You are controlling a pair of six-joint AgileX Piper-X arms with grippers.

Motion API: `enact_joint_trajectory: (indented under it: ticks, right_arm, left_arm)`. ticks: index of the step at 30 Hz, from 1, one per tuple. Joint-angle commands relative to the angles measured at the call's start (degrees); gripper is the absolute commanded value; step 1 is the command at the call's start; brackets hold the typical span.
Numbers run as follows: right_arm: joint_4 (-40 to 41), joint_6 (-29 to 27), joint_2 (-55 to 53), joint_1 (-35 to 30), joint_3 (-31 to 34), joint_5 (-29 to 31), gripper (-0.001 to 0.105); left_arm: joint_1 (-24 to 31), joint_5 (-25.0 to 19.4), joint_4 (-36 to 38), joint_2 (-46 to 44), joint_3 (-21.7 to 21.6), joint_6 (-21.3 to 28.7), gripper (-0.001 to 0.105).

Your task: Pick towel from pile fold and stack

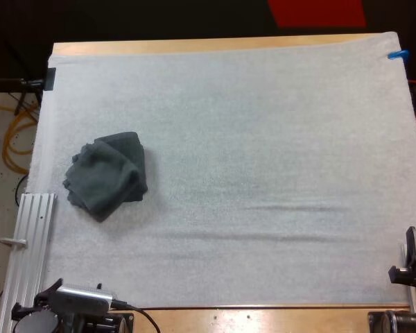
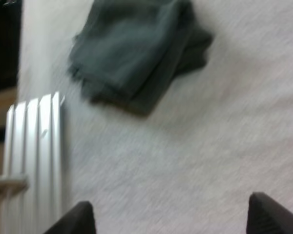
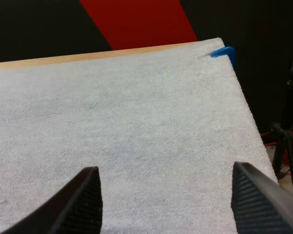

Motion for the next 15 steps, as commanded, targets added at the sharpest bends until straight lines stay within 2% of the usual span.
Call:
enact_joint_trajectory:
  ticks: [1, 7, 15]
  right_arm:
    - [-1.3, 0.0, -2.1, -0.2, 0.0, -0.4, 0.056]
    - [-2.8, 0.0, -2.2, -0.2, -0.1, -0.4, 0.056]
    - [-5.8, 0.0, -2.2, -0.2, 0.4, -0.4, 0.056]
  left_arm:
    - [-0.1, -2.3, 1.8, -8.1, 0.0, -0.2, 0.062]
    - [0.0, -1.1, -2.5, -7.9, 1.6, -0.3, 0.062]
    - [0.0, 7.1, -24.1, -7.9, 4.3, -0.8, 0.062]
